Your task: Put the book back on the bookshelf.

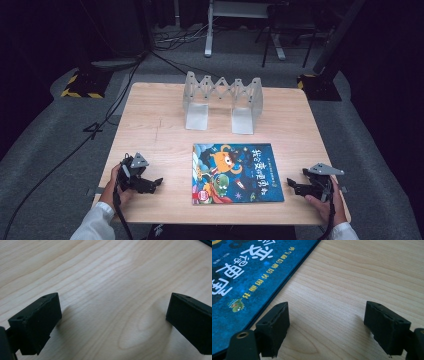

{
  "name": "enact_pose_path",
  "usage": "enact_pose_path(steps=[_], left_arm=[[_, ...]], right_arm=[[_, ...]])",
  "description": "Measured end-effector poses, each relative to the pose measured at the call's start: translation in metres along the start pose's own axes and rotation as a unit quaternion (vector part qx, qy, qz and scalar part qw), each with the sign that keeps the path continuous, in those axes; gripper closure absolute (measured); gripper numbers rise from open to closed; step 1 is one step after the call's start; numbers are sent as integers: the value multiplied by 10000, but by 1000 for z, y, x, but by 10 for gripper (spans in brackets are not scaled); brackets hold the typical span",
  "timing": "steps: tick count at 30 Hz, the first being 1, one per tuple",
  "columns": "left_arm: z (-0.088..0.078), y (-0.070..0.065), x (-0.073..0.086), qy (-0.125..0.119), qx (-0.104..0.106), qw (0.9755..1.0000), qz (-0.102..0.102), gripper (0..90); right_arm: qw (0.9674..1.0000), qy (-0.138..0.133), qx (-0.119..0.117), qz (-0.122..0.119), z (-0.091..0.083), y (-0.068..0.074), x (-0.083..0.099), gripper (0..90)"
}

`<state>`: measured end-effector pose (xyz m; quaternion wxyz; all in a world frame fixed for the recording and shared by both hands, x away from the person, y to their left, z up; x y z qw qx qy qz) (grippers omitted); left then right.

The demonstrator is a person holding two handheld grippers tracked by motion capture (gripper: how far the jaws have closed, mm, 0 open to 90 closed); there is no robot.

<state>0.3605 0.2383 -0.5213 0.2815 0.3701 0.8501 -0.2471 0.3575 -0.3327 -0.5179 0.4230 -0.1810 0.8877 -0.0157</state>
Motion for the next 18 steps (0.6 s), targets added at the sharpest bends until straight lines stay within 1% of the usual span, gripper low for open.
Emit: enact_pose_path(steps=[1,2,3,4,5,7,8,9,10,11,12,13,14,15,16,17,18], left_arm=[[0,0,0,0,0,10000,0,3],[2,-6,0,54,106,9998,143,3],[2,-6,0,54,106,9998,143,1],[3,-10,-1,55,115,9998,149,1],[5,-12,-1,59,134,9997,205,1],[8,-19,-2,65,230,9994,238,1],[10,-23,-3,115,312,9989,339,0],[10,-25,-4,130,319,9987,366,0],[10,-25,-4,130,319,9987,366,0],[12,-26,-4,105,350,9988,340,0],[13,-27,-5,103,336,9987,365,0],[15,-30,-6,113,350,9986,380,0],[16,-32,-7,118,378,9984,407,0],[17,-34,-8,133,409,9981,439,0],[17,-34,-8,133,409,9981,439,0],[21,-36,-11,144,462,9975,519,0],[21,-36,-11,144,462,9975,519,0]], right_arm=[[10000,-10,-14,-25,0,0,0,209],[10000,-6,-9,-23,0,1,0,210],[10000,-6,-9,-23,0,1,0,210],[10000,-15,-17,-51,0,1,0,212],[10000,-20,-36,-75,0,1,0,213],[9999,-20,-99,-104,-1,2,0,215],[9994,-26,-224,-265,-2,3,0,216],[9991,-42,-290,-316,-3,4,1,215],[9991,-42,-290,-316,-3,4,1,215],[9985,-51,-371,-388,-4,5,1,215],[9979,-52,-445,-468,-5,7,1,215],[9964,-57,-616,-571,-6,12,0,217],[9958,-63,-675,-621,-7,15,0,226],[9945,-114,-783,-689,-8,19,0,253],[9945,-114,-783,-689,-8,19,0,253],[9946,-263,-868,-505,-11,21,-2,281],[9946,-263,-868,-505,-11,21,-2,281]])
Point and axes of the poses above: each handheld gripper's, and its own axes: z roughly forward along the jaws, x roughly out of its underside, y roughly to its left, the point moved 2 cm from there along z, roughly forward along the jaws, and after that the axes turned 15 degrees about x, right-handed, at the moved point
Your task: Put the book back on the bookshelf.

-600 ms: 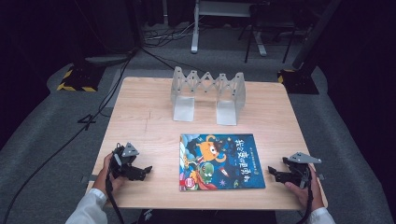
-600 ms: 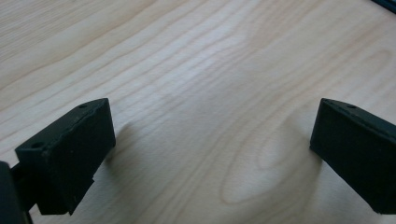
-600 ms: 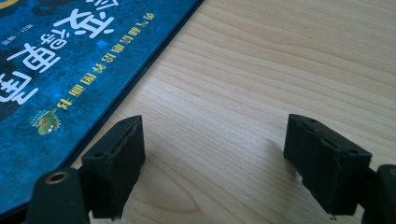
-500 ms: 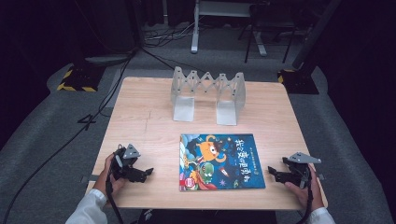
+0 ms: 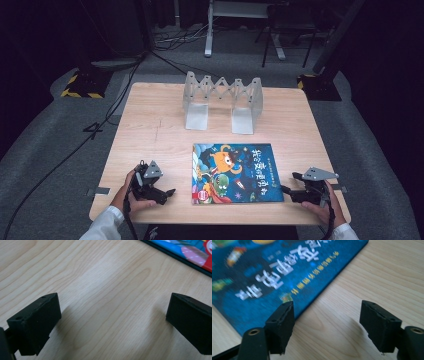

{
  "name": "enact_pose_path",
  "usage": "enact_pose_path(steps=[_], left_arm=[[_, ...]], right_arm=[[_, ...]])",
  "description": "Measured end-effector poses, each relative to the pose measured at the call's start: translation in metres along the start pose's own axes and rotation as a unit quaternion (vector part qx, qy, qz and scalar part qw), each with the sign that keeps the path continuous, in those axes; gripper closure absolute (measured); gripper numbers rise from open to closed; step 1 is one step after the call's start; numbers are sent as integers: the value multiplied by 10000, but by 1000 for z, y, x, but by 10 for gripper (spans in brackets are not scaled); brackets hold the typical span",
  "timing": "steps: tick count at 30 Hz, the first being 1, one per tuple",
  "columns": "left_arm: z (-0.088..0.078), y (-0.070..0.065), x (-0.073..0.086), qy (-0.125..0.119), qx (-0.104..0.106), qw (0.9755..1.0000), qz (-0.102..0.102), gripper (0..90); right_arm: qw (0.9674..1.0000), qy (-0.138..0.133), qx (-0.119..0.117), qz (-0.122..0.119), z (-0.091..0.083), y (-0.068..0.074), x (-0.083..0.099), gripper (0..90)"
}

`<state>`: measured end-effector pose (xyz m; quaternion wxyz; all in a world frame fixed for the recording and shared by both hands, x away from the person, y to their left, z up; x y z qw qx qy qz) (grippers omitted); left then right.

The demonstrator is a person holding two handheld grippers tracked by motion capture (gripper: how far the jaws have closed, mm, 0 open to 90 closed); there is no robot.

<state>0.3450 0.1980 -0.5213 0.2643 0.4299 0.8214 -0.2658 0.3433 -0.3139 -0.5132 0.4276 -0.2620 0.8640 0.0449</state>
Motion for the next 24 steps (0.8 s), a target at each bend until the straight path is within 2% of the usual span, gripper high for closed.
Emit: enact_pose_path(steps=[1,4,5,6,10,13,16,17,24], left_arm=[[4,-1,-4,26,75,9999,70,1],[9,-3,-8,45,127,9998,130,1],[11,-4,-11,60,160,9997,176,1],[13,-5,-13,63,170,9997,191,1],[17,-7,-16,81,251,9993,256,1],[19,-9,-18,97,284,9991,303,1],[23,-13,-21,117,342,9986,375,1],[26,-17,-24,127,393,9983,415,1],[33,-26,-28,187,575,9962,630,3]], right_arm=[[9993,-95,-341,90,-3,3,-3,242],[9991,-78,-382,-161,-6,14,-9,245],[9991,-78,-382,-161,-6,14,-9,245],[9986,-62,-483,-206,-6,19,-10,236],[9981,112,-481,-357,0,32,-13,226],[9981,184,-498,-319,4,35,-14,215],[9977,215,-611,-223,8,35,-15,213],[9974,248,-641,-204,12,36,-17,167],[9964,334,-703,-333,20,38,-25,150]])
Point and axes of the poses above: each handheld gripper's, and its own axes: z roughly forward along the jaws, x roughly out of its underside, y roughly to its left, the point moved 2 cm from there along z, roughly forward along the jaws, and after that the axes turned 15 degrees about x, right-handed, at the moved point
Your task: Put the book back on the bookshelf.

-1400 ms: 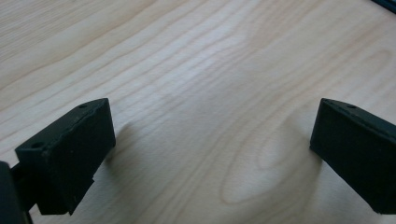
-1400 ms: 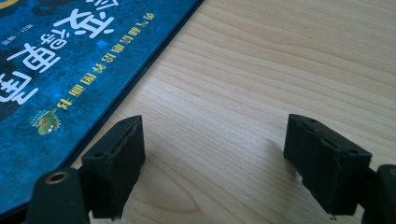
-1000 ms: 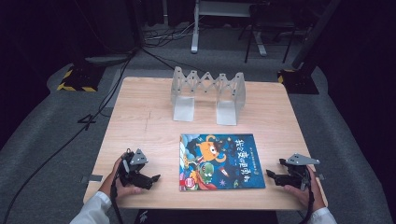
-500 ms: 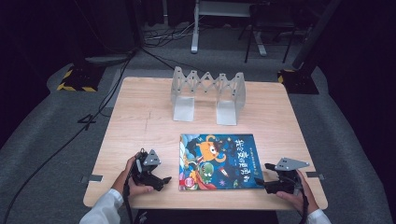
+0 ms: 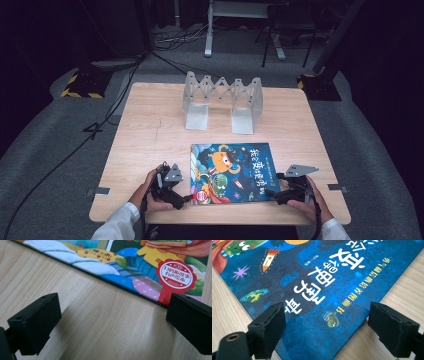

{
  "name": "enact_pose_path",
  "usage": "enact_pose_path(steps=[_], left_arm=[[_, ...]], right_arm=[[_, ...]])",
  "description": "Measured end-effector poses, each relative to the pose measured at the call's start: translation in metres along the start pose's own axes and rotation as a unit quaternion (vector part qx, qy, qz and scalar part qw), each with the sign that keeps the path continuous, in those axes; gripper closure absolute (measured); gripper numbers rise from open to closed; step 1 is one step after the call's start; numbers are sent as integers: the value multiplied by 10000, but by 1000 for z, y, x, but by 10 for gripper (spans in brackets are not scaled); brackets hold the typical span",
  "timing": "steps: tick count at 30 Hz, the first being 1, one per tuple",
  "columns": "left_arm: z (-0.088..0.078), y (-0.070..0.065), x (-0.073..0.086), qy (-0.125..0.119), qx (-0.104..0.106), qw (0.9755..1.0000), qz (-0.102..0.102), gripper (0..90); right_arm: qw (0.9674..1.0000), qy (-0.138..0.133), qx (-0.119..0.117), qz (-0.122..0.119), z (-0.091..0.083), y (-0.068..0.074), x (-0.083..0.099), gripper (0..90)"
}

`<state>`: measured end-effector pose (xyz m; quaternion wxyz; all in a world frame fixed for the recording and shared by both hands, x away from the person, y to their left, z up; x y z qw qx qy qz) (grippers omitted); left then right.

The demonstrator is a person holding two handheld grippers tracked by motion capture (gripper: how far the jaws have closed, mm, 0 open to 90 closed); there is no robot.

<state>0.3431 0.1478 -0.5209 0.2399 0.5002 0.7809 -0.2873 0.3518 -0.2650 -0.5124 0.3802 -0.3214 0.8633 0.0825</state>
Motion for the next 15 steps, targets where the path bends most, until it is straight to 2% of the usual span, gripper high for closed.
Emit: enact_pose_path(steps=[11,15], left_arm=[[-6,-12,11,5,13,10000,20,5],[-10,-19,17,8,13,10000,29,5]], right_arm=[[9999,11,-82,-150,17,1,-19,153],[9992,-37,18,-396,26,8,-31,151]])
Point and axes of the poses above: each handheld gripper's, and its own axes: z roughly forward along the jaws, x roughly out of its underside, y roughly to its left, the point moved 2 cm from there along z, roughly forward along the jaws, and after that the axes turned 15 degrees about x, right-handed, at the moved point
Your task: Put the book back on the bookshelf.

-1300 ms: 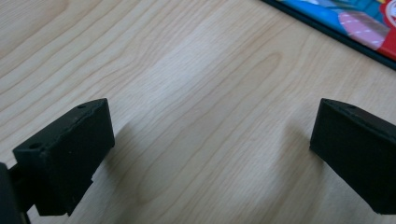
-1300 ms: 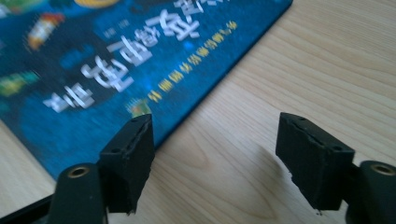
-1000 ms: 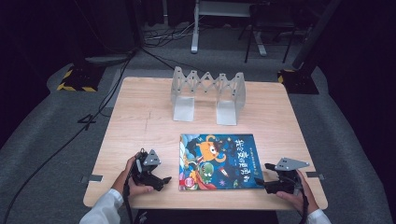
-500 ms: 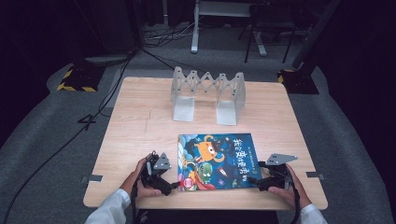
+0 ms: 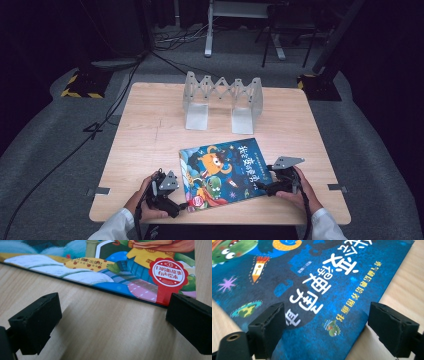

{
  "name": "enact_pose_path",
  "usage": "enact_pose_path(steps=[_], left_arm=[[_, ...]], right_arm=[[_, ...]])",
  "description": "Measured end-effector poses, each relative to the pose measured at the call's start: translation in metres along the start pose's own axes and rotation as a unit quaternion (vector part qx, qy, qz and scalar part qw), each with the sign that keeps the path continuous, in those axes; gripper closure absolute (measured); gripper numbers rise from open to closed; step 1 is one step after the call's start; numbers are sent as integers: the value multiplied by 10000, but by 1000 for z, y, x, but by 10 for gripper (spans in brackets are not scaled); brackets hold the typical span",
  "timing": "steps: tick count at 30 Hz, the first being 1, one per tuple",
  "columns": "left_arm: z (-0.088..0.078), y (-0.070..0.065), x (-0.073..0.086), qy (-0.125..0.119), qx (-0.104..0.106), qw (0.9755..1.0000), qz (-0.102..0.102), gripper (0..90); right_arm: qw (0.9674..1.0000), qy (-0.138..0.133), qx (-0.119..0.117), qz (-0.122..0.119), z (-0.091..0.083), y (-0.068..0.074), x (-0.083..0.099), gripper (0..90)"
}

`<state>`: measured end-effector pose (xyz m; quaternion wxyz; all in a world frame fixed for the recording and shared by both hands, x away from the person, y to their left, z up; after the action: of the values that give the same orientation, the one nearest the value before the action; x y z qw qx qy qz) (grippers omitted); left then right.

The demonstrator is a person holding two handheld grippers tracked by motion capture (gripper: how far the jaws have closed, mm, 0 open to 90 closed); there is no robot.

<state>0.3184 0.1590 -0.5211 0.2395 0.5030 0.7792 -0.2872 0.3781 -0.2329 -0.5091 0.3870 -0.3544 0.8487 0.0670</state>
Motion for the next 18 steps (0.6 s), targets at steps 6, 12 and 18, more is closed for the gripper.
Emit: enact_pose_path(steps=[6,12,18], left_arm=[[0,-10,4,-23,-46,10000,-67,4],[0,-18,3,137,121,9998,73,5],[-14,1,7,-51,-53,9999,-127,160]], right_arm=[[9999,-85,68,12,14,3,-13,151],[9997,-209,99,54,6,2,-6,232],[9997,-232,5,89,-10,2,11,237]])
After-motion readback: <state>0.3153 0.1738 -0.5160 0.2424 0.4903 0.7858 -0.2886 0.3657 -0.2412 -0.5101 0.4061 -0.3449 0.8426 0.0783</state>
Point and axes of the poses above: each handheld gripper's, and its own axes: z roughly forward along the jaws, x roughly out of its underside, y roughly to its left, the point moved 2 cm from there along z, roughly forward along the jaws, and after that the axes turned 15 degrees about x, right-handed, at the moved point
